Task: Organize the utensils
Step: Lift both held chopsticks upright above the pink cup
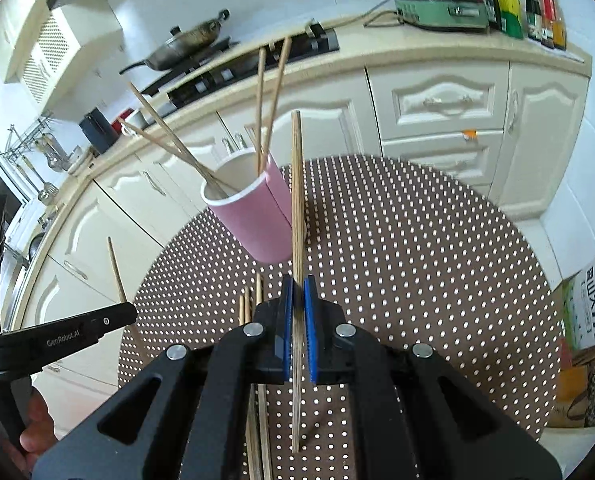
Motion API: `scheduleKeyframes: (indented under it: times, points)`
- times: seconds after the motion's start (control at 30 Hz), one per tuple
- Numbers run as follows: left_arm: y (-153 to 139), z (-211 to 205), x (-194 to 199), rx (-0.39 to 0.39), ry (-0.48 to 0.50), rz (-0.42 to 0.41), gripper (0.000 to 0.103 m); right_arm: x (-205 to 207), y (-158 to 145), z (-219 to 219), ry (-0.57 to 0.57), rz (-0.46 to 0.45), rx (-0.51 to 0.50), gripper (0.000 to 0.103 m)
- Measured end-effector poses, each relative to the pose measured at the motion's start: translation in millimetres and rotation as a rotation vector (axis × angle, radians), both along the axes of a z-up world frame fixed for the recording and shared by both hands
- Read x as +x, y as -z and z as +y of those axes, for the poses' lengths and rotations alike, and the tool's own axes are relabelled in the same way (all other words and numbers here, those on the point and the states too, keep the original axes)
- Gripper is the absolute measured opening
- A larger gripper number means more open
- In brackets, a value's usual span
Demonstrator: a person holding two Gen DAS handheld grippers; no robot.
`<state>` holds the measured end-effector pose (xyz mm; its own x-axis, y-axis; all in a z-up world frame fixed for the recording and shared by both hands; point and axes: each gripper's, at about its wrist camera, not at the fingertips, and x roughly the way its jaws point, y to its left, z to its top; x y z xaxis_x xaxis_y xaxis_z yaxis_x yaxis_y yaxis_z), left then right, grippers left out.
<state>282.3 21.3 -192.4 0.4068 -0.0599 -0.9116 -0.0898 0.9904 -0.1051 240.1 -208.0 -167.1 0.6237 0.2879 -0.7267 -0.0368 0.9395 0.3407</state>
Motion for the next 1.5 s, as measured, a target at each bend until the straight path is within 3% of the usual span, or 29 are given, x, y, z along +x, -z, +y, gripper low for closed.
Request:
scheduleKeyframes:
  times: [0.43,0.8,1.17,1.5]
  points:
    - [-59,-6,-10,0.005,0.007,-0.129,0.006,2,-38,-3,0.005,-0.093,0.011,0.005]
    - [-85,-16,-4,0.004,0.014,-0.185,0.006,11,-72,-2,0.03,-0.179,0.032,0.005]
    - [-122,-24,13,-0.015,0.029,-0.266,0.006,38,-107,-2,0.032,-0.283,0.046,0.005]
    - [-143,-25,47,-0.044,0.025,-0.306,0.006,69,-114,-4,0.068,-0.316,0.049,0.005]
